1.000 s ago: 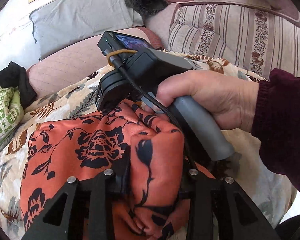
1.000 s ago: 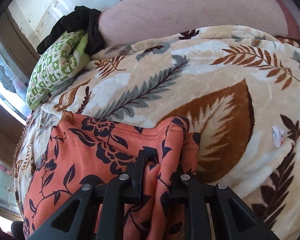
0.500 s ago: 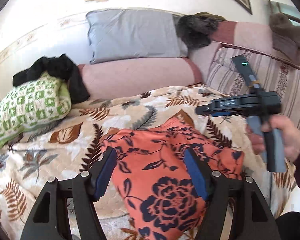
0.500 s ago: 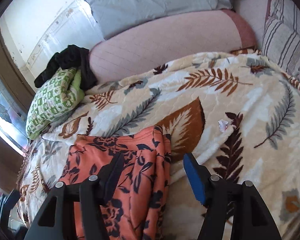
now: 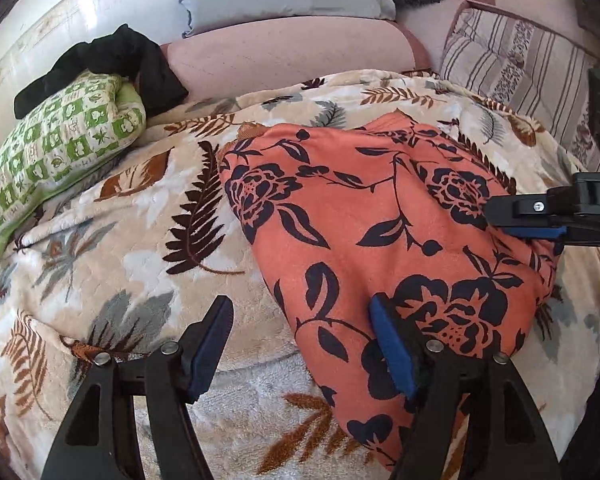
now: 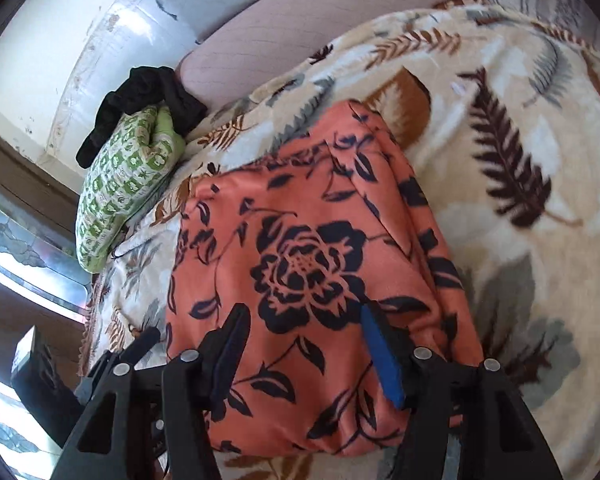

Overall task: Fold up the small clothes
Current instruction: 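Press the folded shirt flat with the right gripper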

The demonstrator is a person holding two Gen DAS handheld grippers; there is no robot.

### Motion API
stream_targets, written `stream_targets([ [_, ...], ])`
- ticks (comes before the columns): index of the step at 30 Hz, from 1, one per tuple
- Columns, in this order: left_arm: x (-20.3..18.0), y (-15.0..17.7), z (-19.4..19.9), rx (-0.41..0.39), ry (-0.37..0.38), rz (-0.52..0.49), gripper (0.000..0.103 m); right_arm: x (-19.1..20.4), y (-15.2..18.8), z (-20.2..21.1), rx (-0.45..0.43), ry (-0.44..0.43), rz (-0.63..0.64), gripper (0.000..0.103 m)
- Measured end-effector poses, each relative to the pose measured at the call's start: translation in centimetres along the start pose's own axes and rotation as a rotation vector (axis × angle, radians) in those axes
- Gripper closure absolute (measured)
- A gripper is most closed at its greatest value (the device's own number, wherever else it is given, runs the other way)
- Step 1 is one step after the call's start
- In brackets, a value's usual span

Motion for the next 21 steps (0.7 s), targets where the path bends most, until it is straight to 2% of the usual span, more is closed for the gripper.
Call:
stream_targets([
  [1, -0.1, 0.1, 0.0, -0.007, -0.001, -0.005, 0.031, -0.3, 0.5, 0.6, -0.019, -0.016, 0.016, 0.046],
  [5, 0.0, 0.2, 0.2, 0.003, 0.009, -0.011, 0.031, -1.9, 2.2, 2.2, -0.003, 0.052, 0.087, 0.047],
  [6, 0.0, 0.3, 0.2, 0.007, 0.011, -0.013, 0.031, -2.3, 2.6, 2.2, 0.006, 0.047, 0.084, 0.056],
  [8, -0.1, 0.3, 0.1, 0.01, 0.009, -0.017, 0.031, -3.2, 2.9, 2.2, 0.003, 0.093, 0.113, 0.067],
  [11, 0.1, 0.3, 0.1, 0.012, 0.011, -0.003, 0.031, -3.1, 2.7, 2.3, 0.013, 0.128, 0.148, 0.07],
  [12, 0.2, 0.3, 0.1, 0.013, 0.012, 0.001, 0.03, -3.0, 2.5, 2.6, 0.013, 0.129, 0.132, 0.07],
  [15, 0.7, 0.3, -0.1, 0.016, -0.006, 0.028, 0.019, -2.0, 1.0, 3.3, -0.018, 0.128, 0.121, 0.07],
  [19, 1.6, 0.5, -0.9, 0.05, 0.011, 0.098, 0.006, 0.8, -2.9, 3.7, -0.129, 0.123, 0.17, 0.067],
  [21, 1.8, 0.6, -1.1, 0.061, 0.009, 0.107, 0.002, 2.1, -4.9, 2.7, -0.149, 0.104, 0.18, 0.067],
])
Point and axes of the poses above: each gripper's, at about its wrist camera, not at the fingertips, and z roughly against the way its jaws point, x to its left, y to its underside, the point moved 9 cm from there along -z, roughly the way its jaws point, and after that the axes turned 4 degrees about -y, right-handed, at the moved point
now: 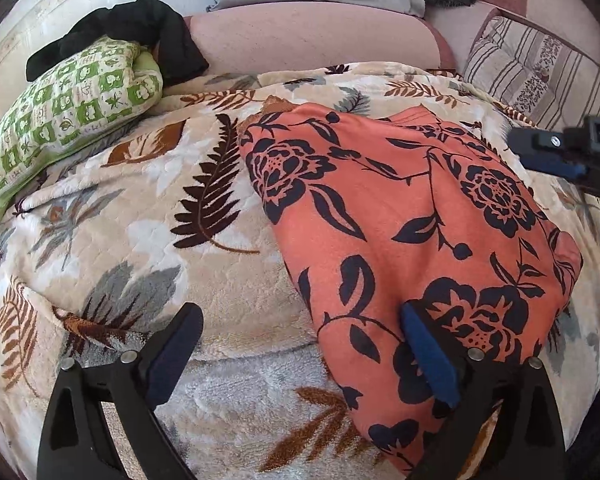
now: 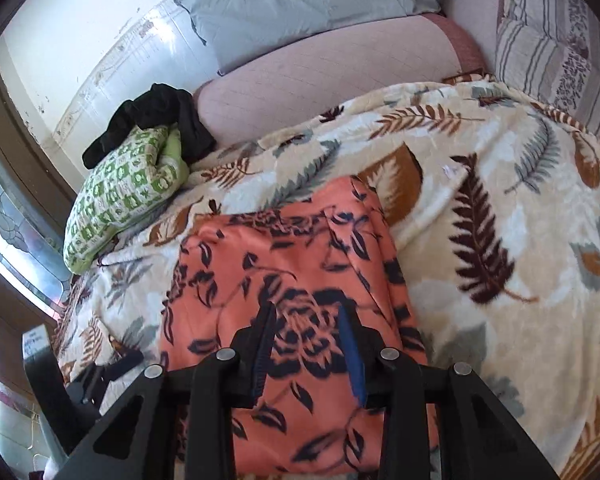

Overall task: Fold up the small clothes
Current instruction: 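Press the folded shirt flat with the right gripper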

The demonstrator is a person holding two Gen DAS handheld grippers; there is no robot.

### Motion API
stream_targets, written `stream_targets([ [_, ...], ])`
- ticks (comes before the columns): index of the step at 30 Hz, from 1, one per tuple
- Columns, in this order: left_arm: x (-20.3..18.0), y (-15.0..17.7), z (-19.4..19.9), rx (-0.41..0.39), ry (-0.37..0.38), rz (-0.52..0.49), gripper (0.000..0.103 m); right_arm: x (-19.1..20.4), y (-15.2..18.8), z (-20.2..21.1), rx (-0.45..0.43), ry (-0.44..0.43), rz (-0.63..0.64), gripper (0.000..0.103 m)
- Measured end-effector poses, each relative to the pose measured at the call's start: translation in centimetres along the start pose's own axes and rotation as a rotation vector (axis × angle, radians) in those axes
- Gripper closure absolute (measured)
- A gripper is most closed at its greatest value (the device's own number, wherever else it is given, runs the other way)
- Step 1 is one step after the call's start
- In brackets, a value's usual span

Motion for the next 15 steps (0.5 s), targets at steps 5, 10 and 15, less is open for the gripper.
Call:
stream_targets([
  [5, -0.1, 0.0, -0.1, -0.001, -0.01, -0.013, 0.0, -0.8, -0.4, -6.4, 0.105, -0.029, -0.121, 0.066],
  [10, 0.1, 0.0, -0.5, 0.038, 0.023, 0.02, 0.0, -1.4, -0.1, -7.3, 0.088, -0.057, -0.151, 0.066],
  [15, -0.1, 0.2, -0.7, 0.044, 0.014, 0.03, 0.0, -1.1, -0.1, -7.3, 0.082, -0.063, -0.149, 0.052],
])
Point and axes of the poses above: each gripper's, at about its wrist camera, not at the fingertips, and z roughly against the way its jaws point, x to its left, y to its underside, the point moved 9 cm from there along -z, roughly the way its jaws point, and after that the axes turned 4 degrees about -y, right-handed, at the moved point
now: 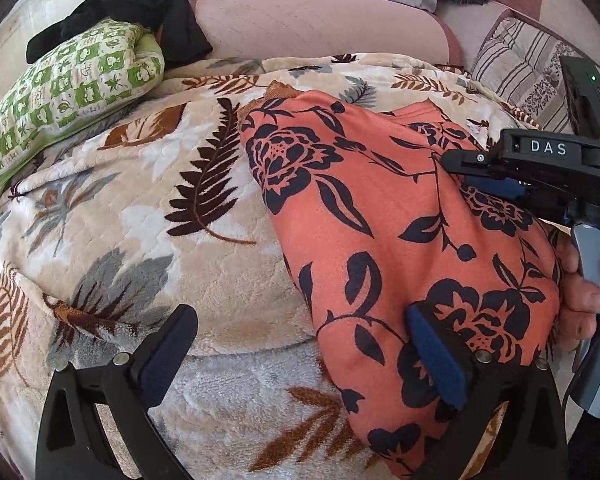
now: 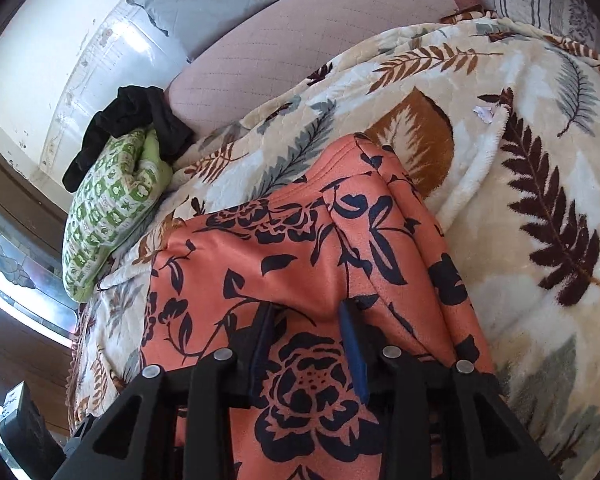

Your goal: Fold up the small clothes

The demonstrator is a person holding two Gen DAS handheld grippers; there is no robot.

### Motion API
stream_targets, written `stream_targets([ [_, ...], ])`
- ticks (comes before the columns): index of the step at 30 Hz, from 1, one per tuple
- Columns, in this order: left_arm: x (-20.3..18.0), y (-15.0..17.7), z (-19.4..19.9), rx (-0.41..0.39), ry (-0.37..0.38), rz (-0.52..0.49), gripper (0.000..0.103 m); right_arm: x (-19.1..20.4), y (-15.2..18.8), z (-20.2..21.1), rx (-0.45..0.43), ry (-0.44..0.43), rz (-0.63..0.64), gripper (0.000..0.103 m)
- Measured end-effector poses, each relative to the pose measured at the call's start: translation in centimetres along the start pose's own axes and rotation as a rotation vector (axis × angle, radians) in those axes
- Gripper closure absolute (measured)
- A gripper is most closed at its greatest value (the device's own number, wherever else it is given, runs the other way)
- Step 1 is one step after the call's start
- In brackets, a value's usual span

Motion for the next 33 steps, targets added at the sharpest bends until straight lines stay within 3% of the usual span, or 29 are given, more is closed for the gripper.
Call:
stream_targets([
  [3, -0.1, 0.1, -0.1, -0.007, -0.002, 0.002, 0.0, 1.4, 0.2, -0.6, 0.025, -0.028, 0.057, 0.028],
  [5, -0.1, 0.1, 0.0, -0.003, -0.002, 0.014, 0.0, 2.2, 0.6, -1.1, 0.035, 0.001, 0.115, 0.023],
  [12, -0.4, -0.2, 0.5, -0.018, -0.03, -0.043, 0.0, 3.3, -0.1, -0.5, 0.017, 0.039, 0.151, 0.024],
  [17, -0.4, -0.2, 0.5, -0.015, -0.027, -0.034, 0.0, 8.0, -1.4, 0.0, -0.042, -0.085, 0.25, 0.024],
  [20, -0.4, -0.2, 0.5, -0.018, -0.024, -0.033, 0.0, 10.3, -1.8, -1.5, -0.003, -0.187, 0.23, 0.024],
  [23, -0.4, -0.2, 0.4, -0.022, -0.02, -0.039, 0.0, 11.3, -1.7, -4.3, 0.105, -0.256, 0.175, 0.024],
  [26, -0.4, -0.3, 0.4, -0.023, -0.017, -0.041, 0.0, 10.7, -1.8, -7.1, 0.169, -0.243, 0.139, 0.024],
  [29, -0.4, -0.3, 0.1, -0.024, -0.019, -0.045, 0.0, 8.4, -1.0, -10.3, 0.269, -0.166, 0.073, 0.025],
  [33, -0.4, -0.4, 0.1, -0.023, -0.012, -0.052, 0.0, 8.7, -1.3, -10.1, 0.247, -0.167, 0.091, 0.024],
])
Point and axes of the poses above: each gripper's, at about its wrist camera, not at the fingertips, and z roughly against the way its jaws point, x to its left, y to its underside, the point moved 9 cm from there along -z, roughly the way its jaws point, and after that the axes turned 4 degrees about -y, right-handed, at the moved point
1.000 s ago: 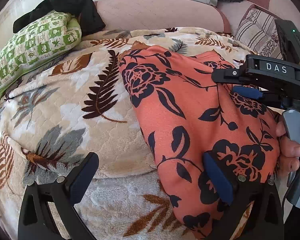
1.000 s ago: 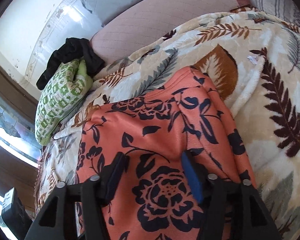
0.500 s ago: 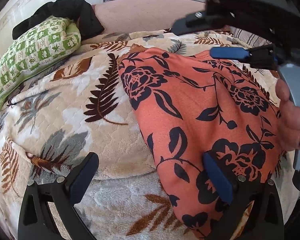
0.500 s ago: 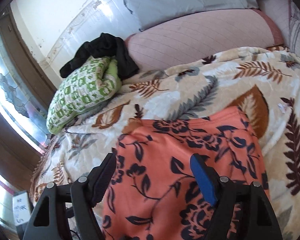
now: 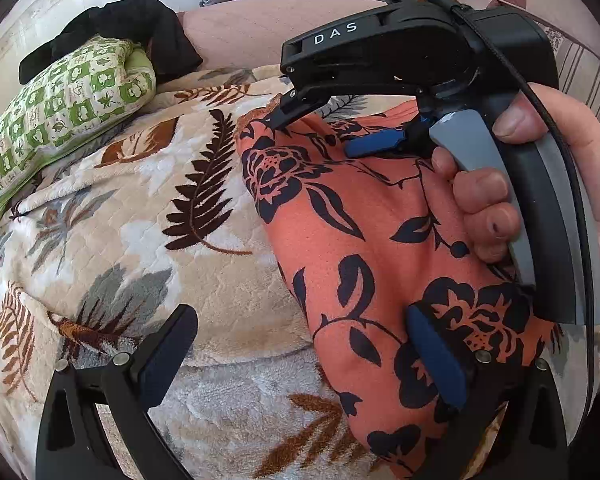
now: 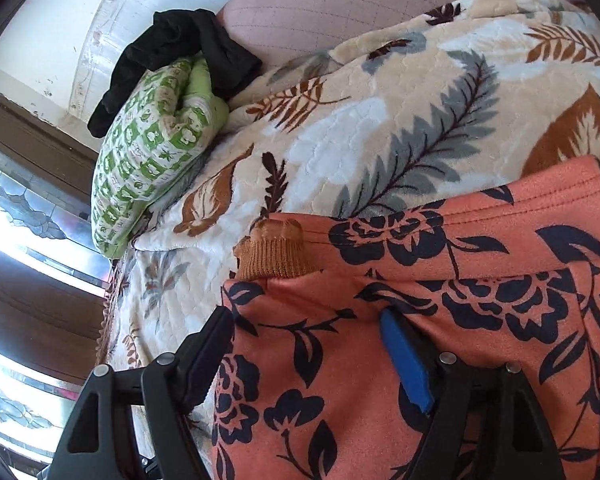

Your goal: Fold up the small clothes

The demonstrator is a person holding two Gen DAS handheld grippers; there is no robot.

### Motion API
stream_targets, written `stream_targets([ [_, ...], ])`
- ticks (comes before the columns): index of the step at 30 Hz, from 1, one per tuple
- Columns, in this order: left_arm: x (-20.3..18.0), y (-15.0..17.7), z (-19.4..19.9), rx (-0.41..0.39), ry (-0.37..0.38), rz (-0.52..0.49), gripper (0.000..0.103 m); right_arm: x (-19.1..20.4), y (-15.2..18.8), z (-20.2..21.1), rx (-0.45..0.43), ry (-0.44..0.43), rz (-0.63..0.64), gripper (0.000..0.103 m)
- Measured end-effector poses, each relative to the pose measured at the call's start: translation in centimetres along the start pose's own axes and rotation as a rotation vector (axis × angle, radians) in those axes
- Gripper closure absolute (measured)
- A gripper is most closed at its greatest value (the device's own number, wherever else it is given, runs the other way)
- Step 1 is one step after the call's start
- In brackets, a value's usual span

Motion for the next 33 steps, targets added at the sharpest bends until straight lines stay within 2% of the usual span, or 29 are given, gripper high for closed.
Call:
stream_targets([
  [3, 0.1, 0.0, 0.1, -0.003, -0.003, 0.0, 0.0, 0.2, 0.0, 1.5, -0.034, 0.012, -0.006, 0.024],
  [7, 0.0, 0.1, 0.2, -0.008, -0.011, -0.003, 0.0, 1.1, 0.2, 5.5, -0.101, 0.023, 0.027, 0.024],
  [14, 0.0, 0.2, 0.3, -0.015, -0.016, 0.002, 0.0, -0.7, 3.2, 11.6, -0.14, 0.107, 0.002, 0.024],
  [20, 0.0, 0.3, 0.4, -0.025, -0.02, -0.004, 0.0, -4.2, 8.9, 11.4, -0.064, 0.089, -0.094, 0.024],
  [24, 0.1, 0.3, 0.5, -0.031, -0.022, -0.008, 0.0, -3.3, 9.3, 10.5, -0.049, 0.163, 0.05, 0.024],
  [28, 0.1, 0.2, 0.6, -0.036, -0.02, -0.007, 0.0, -3.2, 9.0, 11.6, -0.067, 0.111, 0.034, 0.024],
  [33, 0.1, 0.2, 0.5, -0.033, -0.019, -0.01, 0.0, -2.8, 8.0, 13.7, -0.135, 0.08, 0.059, 0.024],
])
Point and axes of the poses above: each gripper's, at about its wrist camera, not at the fingertips, and z roughly against the way its jaws point, x to its left, y to its underside, the point moved 9 cm from there along -z, roughly the way its jaws point, and after that the axes turned 4 degrees about -y, right-handed, at the moved point
